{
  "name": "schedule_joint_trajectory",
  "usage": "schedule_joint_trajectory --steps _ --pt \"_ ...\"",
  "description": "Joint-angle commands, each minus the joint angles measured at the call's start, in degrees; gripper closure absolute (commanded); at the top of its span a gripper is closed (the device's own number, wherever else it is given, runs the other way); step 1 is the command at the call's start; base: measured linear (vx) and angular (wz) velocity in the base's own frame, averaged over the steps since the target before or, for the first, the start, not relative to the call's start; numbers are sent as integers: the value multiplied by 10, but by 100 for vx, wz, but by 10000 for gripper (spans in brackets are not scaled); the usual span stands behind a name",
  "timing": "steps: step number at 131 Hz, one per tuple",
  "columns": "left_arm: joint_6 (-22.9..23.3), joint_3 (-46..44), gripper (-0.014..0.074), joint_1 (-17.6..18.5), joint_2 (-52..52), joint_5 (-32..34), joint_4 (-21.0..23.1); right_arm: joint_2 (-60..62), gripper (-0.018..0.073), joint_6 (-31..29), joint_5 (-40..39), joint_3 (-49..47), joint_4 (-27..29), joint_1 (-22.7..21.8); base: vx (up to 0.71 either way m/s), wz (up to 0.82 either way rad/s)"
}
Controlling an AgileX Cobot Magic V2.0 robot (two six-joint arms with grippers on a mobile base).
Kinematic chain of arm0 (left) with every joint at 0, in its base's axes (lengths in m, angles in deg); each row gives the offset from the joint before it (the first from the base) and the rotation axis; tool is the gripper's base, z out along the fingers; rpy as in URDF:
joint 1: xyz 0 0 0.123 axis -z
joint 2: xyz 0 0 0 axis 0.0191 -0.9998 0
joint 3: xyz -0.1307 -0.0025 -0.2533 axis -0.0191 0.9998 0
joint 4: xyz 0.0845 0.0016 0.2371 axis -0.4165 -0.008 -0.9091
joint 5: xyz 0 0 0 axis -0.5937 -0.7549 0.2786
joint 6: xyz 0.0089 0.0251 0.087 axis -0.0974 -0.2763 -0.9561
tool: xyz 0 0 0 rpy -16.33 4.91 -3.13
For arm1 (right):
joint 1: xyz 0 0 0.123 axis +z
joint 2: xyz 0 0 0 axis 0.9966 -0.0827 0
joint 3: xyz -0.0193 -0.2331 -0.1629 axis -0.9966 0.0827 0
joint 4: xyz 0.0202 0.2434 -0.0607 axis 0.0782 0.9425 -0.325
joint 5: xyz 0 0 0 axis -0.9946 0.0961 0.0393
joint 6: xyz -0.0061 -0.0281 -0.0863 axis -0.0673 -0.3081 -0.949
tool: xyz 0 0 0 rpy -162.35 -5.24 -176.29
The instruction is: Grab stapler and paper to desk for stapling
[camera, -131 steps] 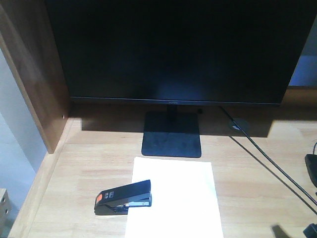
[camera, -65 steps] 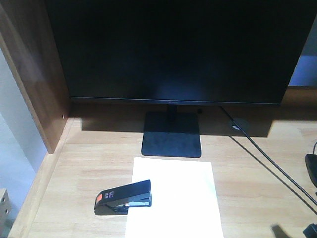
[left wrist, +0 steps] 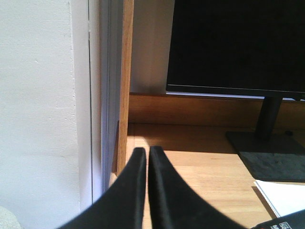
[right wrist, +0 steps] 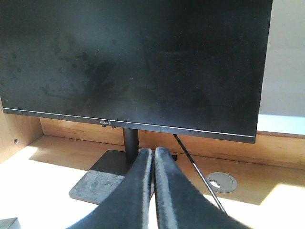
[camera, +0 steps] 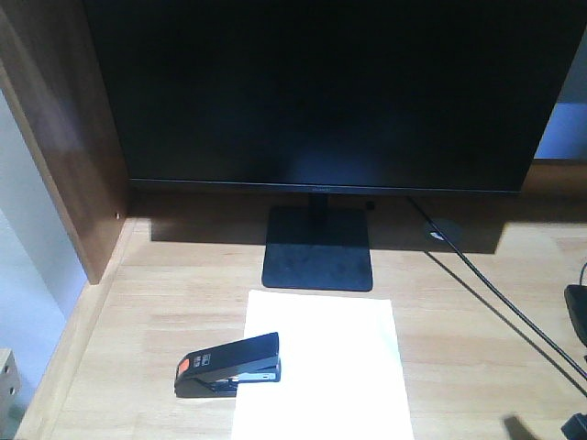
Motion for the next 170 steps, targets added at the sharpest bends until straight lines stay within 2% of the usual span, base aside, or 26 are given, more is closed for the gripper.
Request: schedule_joint_trajectory --steps 1,20,28,35,44,49,50,52,55,59,60,61,62,63,67,68,69,82,83,89,98,107,115,125,170 --pt "1 5 603 1 10 40 5 -5 565 0 19 -17 -15 -1 0 0" --pt "1 5 603 1 10 40 5 -5 565 -2 30 -16 -12 -1 0 0" --pt "1 5 603 1 10 40 5 -5 565 -13 34 -16 6 -1 0 0" --pt "1 5 603 1 10 40 5 -5 565 -40 42 -16 43 -1 0 0" --pt "1 5 603 1 10 40 5 -5 565 -109 53 -16 118 -1 0 0" --pt "1 5 603 1 10 40 5 -5 565 -180 60 -16 189 -1 0 0" --pt "1 5 603 1 10 40 5 -5 565 -180 61 -16 189 -1 0 0" --pt "1 5 603 1 10 40 5 -5 565 -203 63 -16 223 -1 0 0" --pt "1 5 603 1 10 40 5 -5 565 -265 67 -16 272 -1 0 0" --pt "1 5 603 1 10 40 5 -5 565 -317 73 -16 325 -1 0 0" --pt "1 5 603 1 10 40 5 -5 565 -344 75 -16 352 -1 0 0" --pt "1 5 603 1 10 40 5 -5 565 -344 75 -16 352 -1 0 0" --pt "1 5 603 1 10 40 5 -5 565 -371 77 -16 379 -1 0 0" --pt "1 5 603 1 10 40 5 -5 565 -371 77 -16 393 -1 0 0" --pt "1 5 603 1 10 40 5 -5 565 -441 82 -16 462 -1 0 0" --pt "1 5 603 1 10 40 5 -5 565 -456 83 -16 462 -1 0 0" --pt "1 5 603 1 10 40 5 -5 565 -483 84 -16 489 -1 0 0" --pt "1 5 603 1 10 40 5 -5 565 -682 96 -16 685 -1 0 0" --pt "1 5 603 1 10 40 5 -5 565 -682 96 -16 685 -1 0 0" --pt "1 5 603 1 10 40 5 -5 565 -763 100 -16 776 -1 0 0" --pt "1 5 603 1 10 40 5 -5 565 -862 103 -16 869 -1 0 0" --pt "1 5 603 1 10 40 5 -5 565 -939 102 -16 937 -1 0 0" --pt "1 5 603 1 10 40 5 -5 565 -988 98 -16 978 -1 0 0" --pt "1 5 603 1 10 40 5 -5 565 -1010 92 -16 1003 -1 0 0" --pt "1 5 603 1 10 40 5 2 565 -1016 80 -1 968 -3 0 0"
